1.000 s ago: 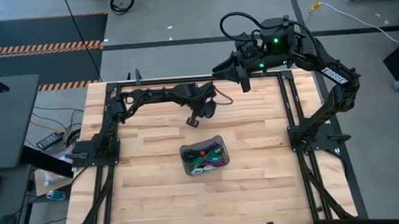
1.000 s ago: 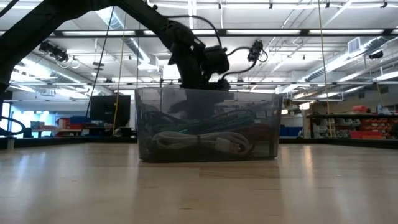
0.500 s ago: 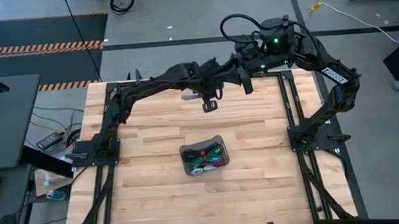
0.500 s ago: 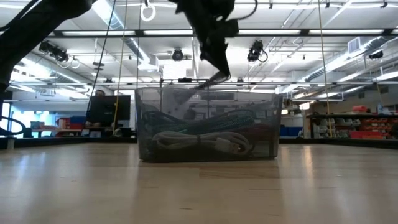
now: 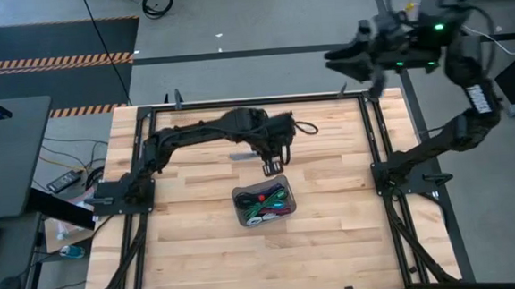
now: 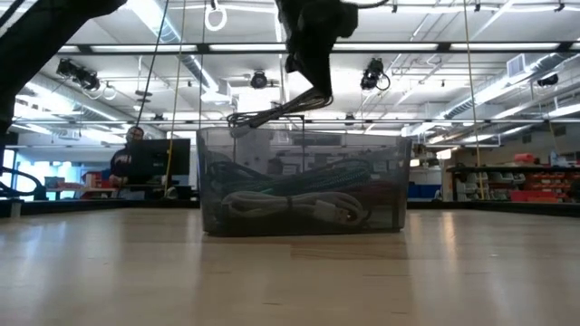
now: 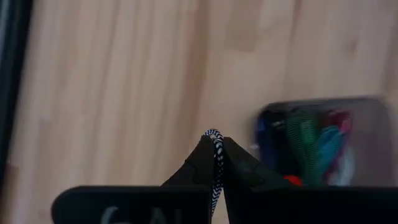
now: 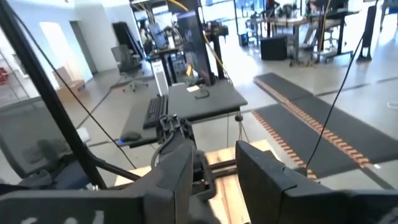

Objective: Pick and place USB-C Cables
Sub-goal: Put the black and white USB cable into the black bin

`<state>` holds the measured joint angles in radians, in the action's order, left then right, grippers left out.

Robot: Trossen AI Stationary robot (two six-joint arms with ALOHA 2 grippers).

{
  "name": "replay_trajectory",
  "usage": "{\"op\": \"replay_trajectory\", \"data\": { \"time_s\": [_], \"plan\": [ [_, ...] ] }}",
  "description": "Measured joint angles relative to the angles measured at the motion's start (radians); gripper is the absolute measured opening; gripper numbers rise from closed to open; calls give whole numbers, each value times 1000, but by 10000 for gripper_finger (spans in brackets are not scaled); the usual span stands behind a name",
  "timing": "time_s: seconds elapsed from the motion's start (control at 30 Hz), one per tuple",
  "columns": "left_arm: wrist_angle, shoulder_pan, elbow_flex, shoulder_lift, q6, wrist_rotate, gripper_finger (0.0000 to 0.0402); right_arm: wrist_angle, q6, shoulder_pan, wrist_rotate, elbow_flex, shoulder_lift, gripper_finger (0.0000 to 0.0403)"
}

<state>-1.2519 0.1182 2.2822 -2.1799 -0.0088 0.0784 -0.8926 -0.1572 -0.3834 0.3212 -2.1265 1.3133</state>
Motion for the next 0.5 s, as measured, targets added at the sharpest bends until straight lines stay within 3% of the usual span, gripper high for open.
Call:
{"op": "replay_trajectory", "data": {
  "time_s": [0.5],
  "plan": [
    [105,-189,0,0,-457,51,14,-81,82,-1,4,0,-138,128]
  ]
}}
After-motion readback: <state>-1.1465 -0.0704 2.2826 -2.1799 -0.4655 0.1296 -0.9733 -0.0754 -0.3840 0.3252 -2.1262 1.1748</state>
